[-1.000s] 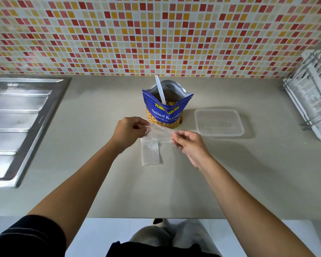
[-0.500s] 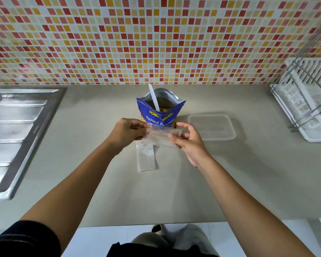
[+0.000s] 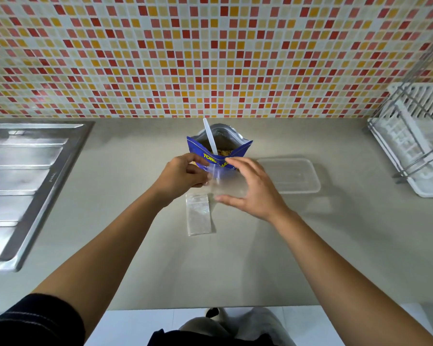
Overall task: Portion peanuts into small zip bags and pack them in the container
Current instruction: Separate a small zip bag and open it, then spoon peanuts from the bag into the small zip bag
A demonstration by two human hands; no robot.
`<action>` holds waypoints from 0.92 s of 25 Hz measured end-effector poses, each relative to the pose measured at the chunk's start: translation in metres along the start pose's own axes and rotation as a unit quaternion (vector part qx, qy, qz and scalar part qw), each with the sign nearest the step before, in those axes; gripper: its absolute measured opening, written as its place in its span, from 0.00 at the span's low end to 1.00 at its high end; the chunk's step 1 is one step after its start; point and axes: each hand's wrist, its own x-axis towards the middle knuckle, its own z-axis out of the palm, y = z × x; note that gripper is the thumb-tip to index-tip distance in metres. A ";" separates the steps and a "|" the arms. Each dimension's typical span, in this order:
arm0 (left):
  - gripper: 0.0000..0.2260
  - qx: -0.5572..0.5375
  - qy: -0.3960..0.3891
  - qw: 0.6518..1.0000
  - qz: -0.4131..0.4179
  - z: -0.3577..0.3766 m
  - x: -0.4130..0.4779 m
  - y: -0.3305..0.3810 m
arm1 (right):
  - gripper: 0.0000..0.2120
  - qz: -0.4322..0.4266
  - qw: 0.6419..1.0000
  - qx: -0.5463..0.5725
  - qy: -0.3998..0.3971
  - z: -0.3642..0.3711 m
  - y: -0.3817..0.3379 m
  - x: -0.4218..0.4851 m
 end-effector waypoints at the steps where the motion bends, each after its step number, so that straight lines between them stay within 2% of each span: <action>1: 0.11 -0.003 -0.002 1.000 0.005 0.003 0.000 0.003 | 0.42 0.007 0.999 -0.022 -0.040 0.002 -0.005 0.004; 3: 0.14 -0.005 0.001 1.000 0.014 0.006 0.000 0.007 | 0.44 0.030 0.997 -0.047 -0.059 0.006 -0.008 0.009; 8: 0.16 0.045 0.017 0.998 0.026 0.008 0.004 0.008 | 0.34 0.009 0.998 -0.064 -0.003 0.008 -0.006 0.014; 13: 0.17 0.052 0.020 0.998 0.038 0.011 0.005 0.006 | 0.36 0.024 0.999 -0.025 -0.027 0.007 -0.005 0.015; 17: 0.16 0.053 0.002 0.998 0.027 0.011 0.006 0.011 | 0.27 0.014 1.000 0.012 0.005 0.004 -0.003 0.015; 19: 0.12 0.043 -0.008 0.998 0.035 0.008 0.007 0.013 | 0.24 0.014 0.999 0.032 0.028 0.004 -0.001 0.015; 20: 0.09 0.030 0.013 0.998 0.052 0.007 0.009 0.016 | 0.24 0.020 0.997 0.052 0.045 0.004 0.001 0.015; 22: 0.02 0.037 0.125 0.987 0.094 0.001 0.021 0.022 | 0.25 0.052 0.990 0.112 0.070 0.002 0.005 0.016; 23: 0.05 0.083 0.182 0.974 0.104 -0.002 0.031 0.026 | 0.26 0.071 0.985 0.140 0.074 0.001 0.006 0.017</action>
